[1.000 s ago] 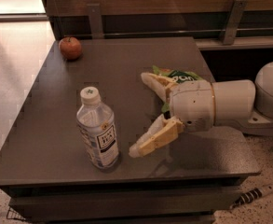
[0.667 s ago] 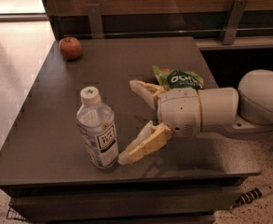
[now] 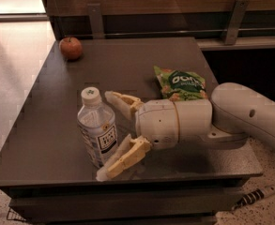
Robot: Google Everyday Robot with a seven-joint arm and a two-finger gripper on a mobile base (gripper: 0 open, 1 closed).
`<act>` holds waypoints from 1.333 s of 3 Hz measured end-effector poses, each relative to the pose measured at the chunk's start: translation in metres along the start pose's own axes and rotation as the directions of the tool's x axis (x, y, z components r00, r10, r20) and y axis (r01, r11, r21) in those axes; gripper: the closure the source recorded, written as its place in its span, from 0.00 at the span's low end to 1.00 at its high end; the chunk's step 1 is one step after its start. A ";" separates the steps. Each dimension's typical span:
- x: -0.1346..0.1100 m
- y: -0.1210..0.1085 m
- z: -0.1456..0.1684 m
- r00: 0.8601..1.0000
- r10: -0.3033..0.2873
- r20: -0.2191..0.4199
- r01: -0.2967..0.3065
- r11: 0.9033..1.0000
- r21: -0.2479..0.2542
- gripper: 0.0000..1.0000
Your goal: Move blue plastic bottle near apple
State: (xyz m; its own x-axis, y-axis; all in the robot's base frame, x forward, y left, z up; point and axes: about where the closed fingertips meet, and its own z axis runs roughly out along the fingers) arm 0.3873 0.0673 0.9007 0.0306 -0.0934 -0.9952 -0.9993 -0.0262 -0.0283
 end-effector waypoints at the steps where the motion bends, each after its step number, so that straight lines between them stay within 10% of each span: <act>1: -0.001 0.001 0.001 1.000 -0.003 -0.003 0.003 1.000 -0.002 0.18; 4: -0.004 0.005 0.008 1.000 -0.011 -0.008 0.011 1.000 -0.016 1.00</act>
Offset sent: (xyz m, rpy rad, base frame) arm -0.0008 0.0013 0.0008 -0.0017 -0.0021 0.0025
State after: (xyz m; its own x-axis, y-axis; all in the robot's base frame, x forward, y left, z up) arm 0.3821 0.0754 0.9042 0.0417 -0.1006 -0.9940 -0.9984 -0.0432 -0.0375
